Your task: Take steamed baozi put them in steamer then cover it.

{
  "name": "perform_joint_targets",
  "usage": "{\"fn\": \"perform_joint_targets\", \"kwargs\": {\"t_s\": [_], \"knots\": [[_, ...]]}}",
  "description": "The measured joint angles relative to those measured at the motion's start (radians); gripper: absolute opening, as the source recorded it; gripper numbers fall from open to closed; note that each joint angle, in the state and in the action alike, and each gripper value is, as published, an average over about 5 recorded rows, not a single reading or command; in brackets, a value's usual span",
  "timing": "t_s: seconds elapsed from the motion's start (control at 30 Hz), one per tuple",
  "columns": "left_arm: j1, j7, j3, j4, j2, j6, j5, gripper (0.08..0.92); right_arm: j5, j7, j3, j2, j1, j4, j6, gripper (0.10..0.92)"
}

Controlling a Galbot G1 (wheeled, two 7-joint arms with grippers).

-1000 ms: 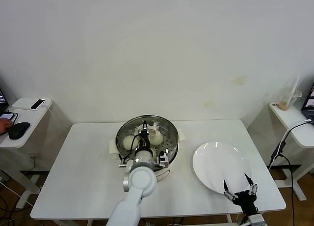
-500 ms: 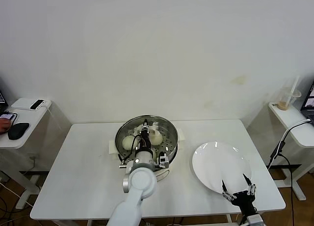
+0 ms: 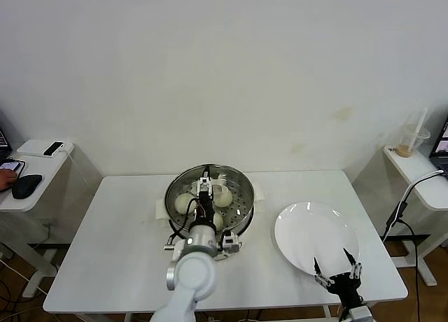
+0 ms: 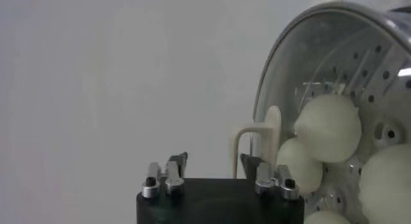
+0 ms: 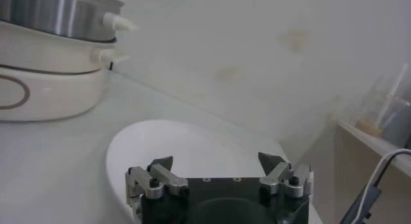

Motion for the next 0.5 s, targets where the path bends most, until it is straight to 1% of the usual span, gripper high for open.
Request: {"fn": "perform_joint_targets", "kwargs": {"t_s": [0.07,0.13,0.33,0.5], "knots": [[0.021,-0.009,0.000,-0.028,0.011,-0.005,-0.019,0.785,0.002,0.001,-0.003,-0.001,0.000,-0.002,-0.001,0.823],[0.043,-0.020,-0.003,-0.059,0.024,-0.009,-0.044,0.812,0.005,0.002,-0.005,-0.003,0.000,-0.006,-0.001,0.823],[0.127,-0.070,-0.035,-0.155,0.062,-0.029,-0.178,0.823,0.020,0.008,-0.015,-0.013,0.003,-0.015,0.003,0.823],[0.213,-0.163,-0.110,-0.219,0.091,-0.075,-0.412,0.823,0.055,0.019,-0.028,-0.014,0.008,-0.015,0.016,0.823]]}}
